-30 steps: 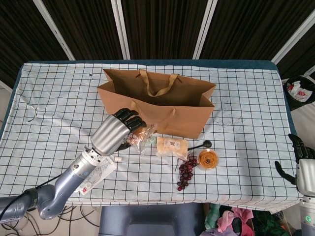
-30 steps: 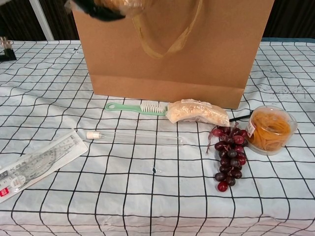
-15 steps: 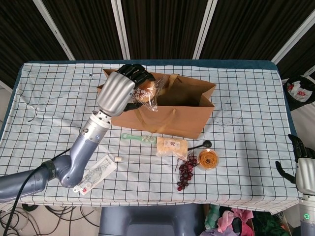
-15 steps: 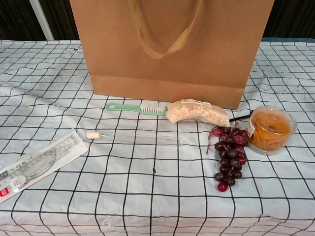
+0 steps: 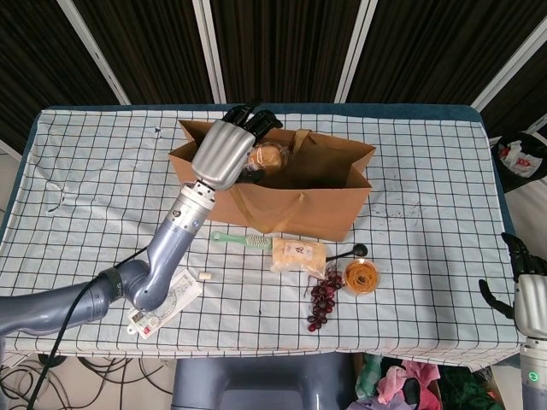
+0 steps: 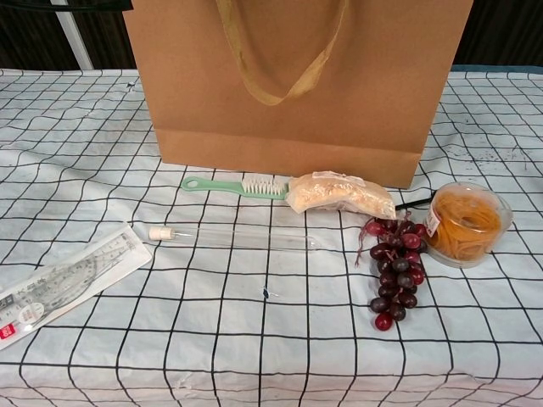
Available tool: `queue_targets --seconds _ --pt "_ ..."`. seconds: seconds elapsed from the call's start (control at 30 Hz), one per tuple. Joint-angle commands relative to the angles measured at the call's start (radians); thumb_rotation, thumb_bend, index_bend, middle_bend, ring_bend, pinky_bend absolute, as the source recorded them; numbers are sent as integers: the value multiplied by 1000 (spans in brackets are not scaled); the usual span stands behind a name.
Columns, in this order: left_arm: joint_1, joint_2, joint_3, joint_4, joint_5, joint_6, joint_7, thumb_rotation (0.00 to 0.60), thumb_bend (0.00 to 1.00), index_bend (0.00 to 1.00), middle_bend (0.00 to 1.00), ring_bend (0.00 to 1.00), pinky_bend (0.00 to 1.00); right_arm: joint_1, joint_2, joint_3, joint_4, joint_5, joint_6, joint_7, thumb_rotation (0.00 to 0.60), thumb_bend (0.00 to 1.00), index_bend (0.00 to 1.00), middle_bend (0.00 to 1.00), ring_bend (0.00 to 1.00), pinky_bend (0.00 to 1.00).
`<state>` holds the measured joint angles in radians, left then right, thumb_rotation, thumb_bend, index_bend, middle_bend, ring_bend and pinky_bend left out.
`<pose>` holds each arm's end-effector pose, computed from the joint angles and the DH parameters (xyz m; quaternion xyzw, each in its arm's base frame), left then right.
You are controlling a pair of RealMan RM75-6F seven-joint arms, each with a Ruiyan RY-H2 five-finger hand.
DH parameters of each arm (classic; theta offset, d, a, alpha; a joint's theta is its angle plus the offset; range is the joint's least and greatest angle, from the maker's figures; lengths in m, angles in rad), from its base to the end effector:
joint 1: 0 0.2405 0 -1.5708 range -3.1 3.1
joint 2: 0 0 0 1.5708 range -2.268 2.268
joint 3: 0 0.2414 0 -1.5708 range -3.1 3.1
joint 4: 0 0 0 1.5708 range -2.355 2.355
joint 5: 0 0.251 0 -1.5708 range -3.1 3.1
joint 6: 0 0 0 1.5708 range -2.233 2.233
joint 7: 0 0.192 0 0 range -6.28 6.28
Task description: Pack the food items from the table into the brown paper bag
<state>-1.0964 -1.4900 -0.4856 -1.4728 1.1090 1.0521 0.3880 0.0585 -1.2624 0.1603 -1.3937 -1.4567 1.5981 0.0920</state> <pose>0.0900 0.4583 0.0408 -0.6777 -0.2078 -0.5711 0.4141 -0.3400 -0.2465 0.1385 0.5178 -0.3436 0.4445 0.6452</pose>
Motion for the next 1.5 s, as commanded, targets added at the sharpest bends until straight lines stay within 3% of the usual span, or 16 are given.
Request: queue_targets --seconds 0.03,0.23,0.37,0.5,0.7,0.8,0.97,1.2,1.3,1.5 --pt "0 11 -6 -29 -11 25 22 600 0 190 123 0 115 -2 3 1 -8 -5 8 5 600 241 99 142 292 273" --pt "24 63 -11 -106 -15 83 64 600 0 184 133 0 93 -6 8 3 -15 -3 12 9 600 241 99 143 292 273" --pt "86 135 2 -224 32 148 49 600 2 185 172 14 94 -7 12 4 -15 5 7 9 600 240 99 143 292 273" --pt "252 323 100 -470 112 220 60 600 5 180 184 41 95 -9 16 7 -15 19 -3 7 600 241 99 143 292 273" --pt "442 501 258 -634 224 299 97 600 19 169 172 40 100 -7 20 0 -25 10 -7 -5 600 241 99 142 292 273" --pt "591 520 406 -544 393 403 59 600 24 172 173 40 100 1 20 -23 -37 -15 -30 -11 600 240 99 137 292 274" --pt "708 476 502 -361 497 494 -83 600 31 183 170 36 98 19 29 -60 -55 -58 -71 -22 600 231 99 127 281 273" --pt "817 423 552 -182 521 573 -301 600 30 182 163 20 76 70 82 -111 -157 -143 -156 23 600 214 99 117 262 267" --pt "872 377 564 -108 522 620 -379 600 30 182 163 18 71 143 122 -105 -266 -195 -234 -20 600 206 99 116 260 267" --pt "903 319 551 -3 492 601 -453 600 31 181 163 13 60 280 163 -74 -495 -104 -476 -121 600 192 99 116 263 266"
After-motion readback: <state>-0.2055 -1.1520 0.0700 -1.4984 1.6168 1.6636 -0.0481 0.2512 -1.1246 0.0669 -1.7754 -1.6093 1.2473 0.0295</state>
